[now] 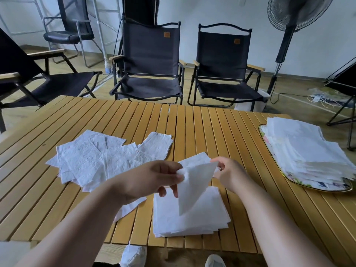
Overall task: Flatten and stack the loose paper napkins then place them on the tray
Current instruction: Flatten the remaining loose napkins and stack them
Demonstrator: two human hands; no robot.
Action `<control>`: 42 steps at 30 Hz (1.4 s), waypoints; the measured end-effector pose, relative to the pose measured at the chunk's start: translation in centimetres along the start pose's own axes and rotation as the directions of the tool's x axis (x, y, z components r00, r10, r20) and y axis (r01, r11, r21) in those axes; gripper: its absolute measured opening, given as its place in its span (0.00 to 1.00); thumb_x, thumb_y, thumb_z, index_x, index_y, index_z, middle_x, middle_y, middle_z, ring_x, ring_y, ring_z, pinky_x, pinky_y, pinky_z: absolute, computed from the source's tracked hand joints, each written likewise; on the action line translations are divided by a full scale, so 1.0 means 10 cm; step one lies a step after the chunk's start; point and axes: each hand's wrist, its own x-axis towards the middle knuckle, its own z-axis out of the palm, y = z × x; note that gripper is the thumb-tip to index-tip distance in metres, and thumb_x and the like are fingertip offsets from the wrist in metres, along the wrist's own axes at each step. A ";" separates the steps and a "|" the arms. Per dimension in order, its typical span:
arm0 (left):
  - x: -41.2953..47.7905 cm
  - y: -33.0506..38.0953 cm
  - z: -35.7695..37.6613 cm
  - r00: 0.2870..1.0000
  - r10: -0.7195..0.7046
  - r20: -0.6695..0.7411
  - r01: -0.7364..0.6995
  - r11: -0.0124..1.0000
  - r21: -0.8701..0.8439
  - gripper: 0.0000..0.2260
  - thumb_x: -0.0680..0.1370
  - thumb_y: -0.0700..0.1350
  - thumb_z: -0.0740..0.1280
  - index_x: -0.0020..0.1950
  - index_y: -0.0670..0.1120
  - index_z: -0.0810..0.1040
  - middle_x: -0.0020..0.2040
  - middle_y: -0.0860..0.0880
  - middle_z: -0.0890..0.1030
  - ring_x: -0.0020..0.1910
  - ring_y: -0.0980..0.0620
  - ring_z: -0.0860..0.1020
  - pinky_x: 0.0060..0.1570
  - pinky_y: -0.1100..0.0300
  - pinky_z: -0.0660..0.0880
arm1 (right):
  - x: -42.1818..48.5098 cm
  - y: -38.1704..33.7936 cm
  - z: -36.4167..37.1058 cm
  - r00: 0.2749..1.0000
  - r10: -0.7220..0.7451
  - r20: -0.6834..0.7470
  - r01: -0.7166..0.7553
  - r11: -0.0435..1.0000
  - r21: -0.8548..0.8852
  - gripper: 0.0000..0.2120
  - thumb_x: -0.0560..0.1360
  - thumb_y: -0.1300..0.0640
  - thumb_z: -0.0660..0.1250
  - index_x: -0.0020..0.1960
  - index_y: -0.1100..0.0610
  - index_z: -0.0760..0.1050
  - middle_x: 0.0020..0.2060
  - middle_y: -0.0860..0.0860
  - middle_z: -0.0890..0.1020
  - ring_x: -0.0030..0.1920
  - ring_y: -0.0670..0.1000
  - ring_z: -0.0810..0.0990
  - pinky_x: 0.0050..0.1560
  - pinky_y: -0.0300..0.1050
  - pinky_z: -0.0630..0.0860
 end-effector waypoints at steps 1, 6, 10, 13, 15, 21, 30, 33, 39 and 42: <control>0.00 -0.01 -0.01 1.000 -0.013 0.023 0.013 0.999 -0.029 0.12 0.84 0.40 0.60 0.53 0.30 0.74 0.42 0.48 0.76 0.39 0.59 0.77 0.41 0.62 0.70 | 0.02 0.02 0.01 1.000 0.002 0.014 -0.001 0.999 -0.045 0.18 0.78 0.61 0.65 0.67 0.50 0.77 0.63 0.47 0.76 0.61 0.51 0.75 0.50 0.41 0.72; 0.08 -0.17 -0.01 0.967 -0.246 0.067 0.248 0.969 -0.022 0.10 0.83 0.44 0.63 0.47 0.42 0.79 0.43 0.47 0.79 0.43 0.52 0.80 0.38 0.61 0.70 | 0.02 0.08 0.04 0.999 0.044 -0.022 -0.046 0.996 -0.080 0.13 0.76 0.63 0.70 0.58 0.50 0.80 0.59 0.49 0.74 0.54 0.51 0.77 0.47 0.41 0.72; 0.13 -0.29 0.00 0.908 -0.415 -0.066 0.414 0.857 0.306 0.10 0.83 0.47 0.62 0.54 0.43 0.81 0.40 0.51 0.86 0.32 0.56 0.76 0.32 0.64 0.68 | -0.02 0.09 0.04 0.999 0.015 -0.052 -0.020 0.996 -0.083 0.04 0.76 0.56 0.71 0.50 0.49 0.80 0.51 0.49 0.78 0.47 0.49 0.78 0.36 0.38 0.69; 0.13 -0.32 0.01 0.913 -0.397 -0.093 0.399 0.823 0.405 0.12 0.83 0.48 0.62 0.51 0.44 0.81 0.40 0.53 0.87 0.30 0.56 0.71 0.30 0.66 0.67 | -0.04 0.08 0.06 0.998 0.000 -0.063 -0.007 0.994 -0.108 0.01 0.78 0.55 0.71 0.47 0.50 0.79 0.47 0.48 0.80 0.44 0.48 0.77 0.34 0.38 0.69; 0.15 -0.34 0.01 0.918 -0.378 -0.119 0.388 0.798 0.460 0.13 0.83 0.51 0.63 0.48 0.44 0.82 0.39 0.53 0.86 0.28 0.57 0.71 0.31 0.66 0.69 | -0.06 0.04 0.05 0.998 -0.017 -0.060 0.012 0.996 -0.087 0.03 0.78 0.53 0.70 0.46 0.50 0.78 0.46 0.47 0.80 0.44 0.46 0.77 0.34 0.38 0.69; 0.19 -0.34 0.00 0.893 -0.108 -0.437 0.339 0.801 0.494 0.30 0.70 0.63 0.74 0.66 0.53 0.68 0.56 0.51 0.76 0.48 0.54 0.76 0.46 0.60 0.76 | -0.29 -0.26 -0.20 0.969 -0.200 -0.145 0.227 0.953 0.201 0.03 0.78 0.56 0.68 0.45 0.52 0.77 0.40 0.48 0.82 0.40 0.50 0.79 0.34 0.37 0.73; 0.23 -0.18 0.09 0.829 0.310 -0.465 -0.037 0.861 0.508 0.03 0.78 0.46 0.70 0.47 0.54 0.82 0.44 0.58 0.83 0.44 0.64 0.79 0.43 0.67 0.73 | -0.50 -0.25 -0.44 0.952 -0.300 -0.068 0.287 0.788 0.545 0.10 0.77 0.57 0.72 0.56 0.47 0.79 0.44 0.46 0.86 0.40 0.45 0.82 0.40 0.40 0.78; 0.14 -0.14 0.02 0.896 0.151 -0.418 -0.023 0.955 0.296 0.09 0.80 0.45 0.68 0.40 0.49 0.81 0.31 0.56 0.77 0.30 0.60 0.72 0.35 0.65 0.69 | -0.51 -0.15 -0.51 0.955 -0.283 0.087 0.180 0.787 0.590 0.15 0.76 0.61 0.73 0.61 0.50 0.78 0.43 0.50 0.87 0.41 0.49 0.81 0.42 0.42 0.77; 0.03 -0.23 0.01 0.950 -0.260 -0.174 0.296 0.926 0.233 0.12 0.79 0.52 0.69 0.43 0.44 0.81 0.30 0.50 0.80 0.28 0.53 0.72 0.31 0.62 0.69 | -0.51 -0.01 -0.48 0.895 -0.075 0.439 -0.087 0.937 0.339 0.12 0.77 0.59 0.72 0.59 0.56 0.76 0.46 0.57 0.86 0.40 0.52 0.82 0.35 0.42 0.74; 0.11 -0.30 0.04 0.913 -0.374 -0.161 0.407 0.829 0.384 0.12 0.80 0.54 0.67 0.48 0.45 0.80 0.31 0.49 0.81 0.26 0.53 0.72 0.30 0.63 0.68 | -0.46 -0.03 -0.34 0.929 0.021 0.370 -0.018 1.000 -0.011 0.09 0.76 0.50 0.71 0.54 0.50 0.77 0.45 0.51 0.84 0.38 0.47 0.78 0.36 0.42 0.71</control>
